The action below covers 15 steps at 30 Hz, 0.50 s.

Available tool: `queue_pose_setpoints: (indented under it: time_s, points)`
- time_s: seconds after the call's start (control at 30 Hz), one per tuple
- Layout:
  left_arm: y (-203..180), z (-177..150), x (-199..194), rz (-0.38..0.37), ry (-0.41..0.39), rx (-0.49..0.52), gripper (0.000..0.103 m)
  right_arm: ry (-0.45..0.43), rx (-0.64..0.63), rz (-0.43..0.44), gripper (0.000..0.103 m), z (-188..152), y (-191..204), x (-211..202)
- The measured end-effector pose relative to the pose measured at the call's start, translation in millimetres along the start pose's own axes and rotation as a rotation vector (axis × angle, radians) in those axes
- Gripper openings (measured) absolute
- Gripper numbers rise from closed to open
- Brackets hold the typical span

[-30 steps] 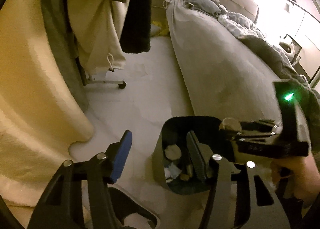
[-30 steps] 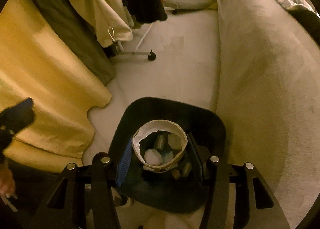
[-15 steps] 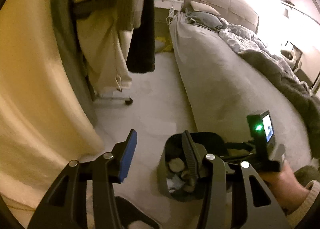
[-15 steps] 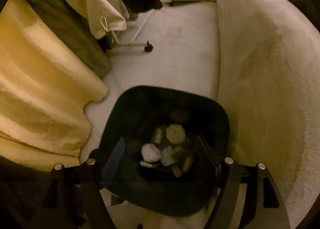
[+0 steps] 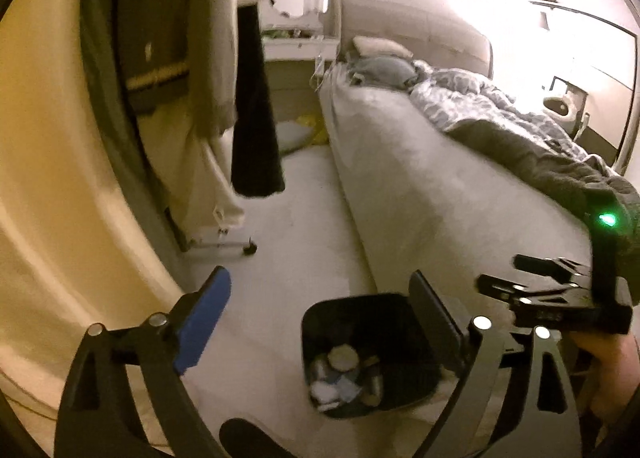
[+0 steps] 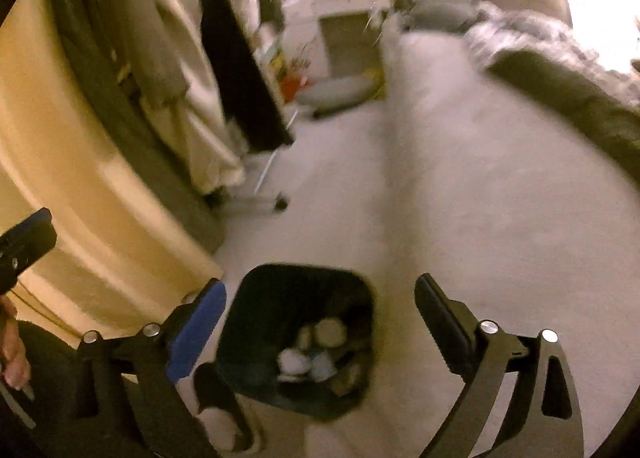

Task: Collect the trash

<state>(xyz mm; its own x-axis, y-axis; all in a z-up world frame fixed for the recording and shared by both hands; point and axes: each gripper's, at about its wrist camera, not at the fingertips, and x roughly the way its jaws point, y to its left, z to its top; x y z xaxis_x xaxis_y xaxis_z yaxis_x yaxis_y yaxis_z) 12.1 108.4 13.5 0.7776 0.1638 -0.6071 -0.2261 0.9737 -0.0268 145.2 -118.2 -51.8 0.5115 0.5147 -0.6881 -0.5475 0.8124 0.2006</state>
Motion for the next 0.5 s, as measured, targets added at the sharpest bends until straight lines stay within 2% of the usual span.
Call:
queue_pose_setpoints:
  time_s: [0.1,0.23,0.5]
  points:
    - [-22.7,7.3,-19.3,-0.027,-0.051,0.030,0.097,-0.075,-0.016,-0.037,0.099,-1.5,-10.9,-42.4]
    - [-47.6,12.3,-39.6,-0.024,-0.099,0.057,0.100,-0.151,-0.031,-0.117,0.100,-3.3,-31.6,-94.5]
    - [-80.1,15.1,-56.8,-0.039,-0.127,0.090,0.100,-0.286,0.032,-0.309,0.100,-25.5,-86.5,-191.0]
